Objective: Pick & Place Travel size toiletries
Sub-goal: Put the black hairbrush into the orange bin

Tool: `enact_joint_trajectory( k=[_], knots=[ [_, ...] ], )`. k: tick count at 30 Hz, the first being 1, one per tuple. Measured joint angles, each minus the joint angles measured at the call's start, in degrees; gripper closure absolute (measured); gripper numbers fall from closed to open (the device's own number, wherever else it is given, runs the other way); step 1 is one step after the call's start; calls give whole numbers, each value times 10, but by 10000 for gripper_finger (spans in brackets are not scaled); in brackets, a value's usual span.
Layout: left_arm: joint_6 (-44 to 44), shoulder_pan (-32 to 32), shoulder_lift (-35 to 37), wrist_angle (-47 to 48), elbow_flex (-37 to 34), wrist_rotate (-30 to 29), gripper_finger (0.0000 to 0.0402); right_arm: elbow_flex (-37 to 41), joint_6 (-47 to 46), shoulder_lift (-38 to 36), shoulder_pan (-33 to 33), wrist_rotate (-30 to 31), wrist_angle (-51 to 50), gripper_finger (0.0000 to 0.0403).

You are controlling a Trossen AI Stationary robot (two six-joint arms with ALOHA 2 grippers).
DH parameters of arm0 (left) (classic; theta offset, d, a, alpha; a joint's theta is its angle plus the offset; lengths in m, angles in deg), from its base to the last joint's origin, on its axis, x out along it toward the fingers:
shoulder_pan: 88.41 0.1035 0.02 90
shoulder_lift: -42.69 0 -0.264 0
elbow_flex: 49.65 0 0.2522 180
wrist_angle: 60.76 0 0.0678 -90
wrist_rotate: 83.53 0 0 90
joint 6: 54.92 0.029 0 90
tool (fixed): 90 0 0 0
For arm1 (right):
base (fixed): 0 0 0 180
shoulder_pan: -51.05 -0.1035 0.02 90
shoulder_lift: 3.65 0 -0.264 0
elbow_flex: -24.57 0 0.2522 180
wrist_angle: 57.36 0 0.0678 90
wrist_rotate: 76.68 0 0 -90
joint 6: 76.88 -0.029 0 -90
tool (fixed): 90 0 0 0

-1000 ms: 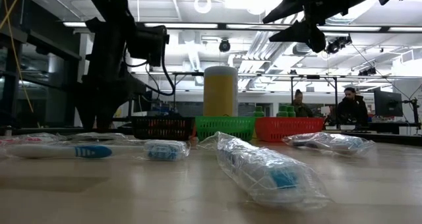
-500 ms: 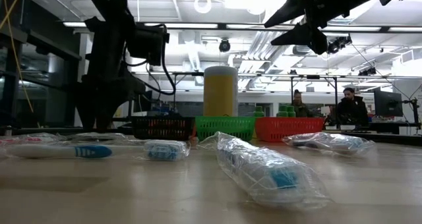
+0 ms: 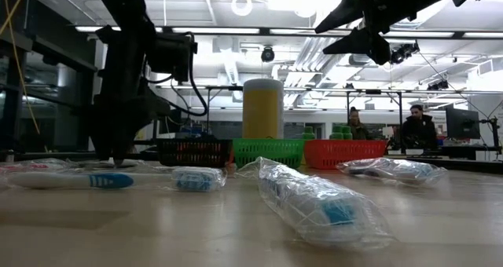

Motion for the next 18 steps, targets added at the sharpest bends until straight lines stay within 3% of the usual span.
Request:
enact_joint_trajectory(
  k=[11, 18],
  knots=[
    [10, 0, -1, 3, -1, 0, 387, 0, 0, 0, 0, 0, 0, 172],
    [30, 0, 2, 1, -1, 4, 399, 0, 0, 0, 0, 0, 0, 172]
  ],
)
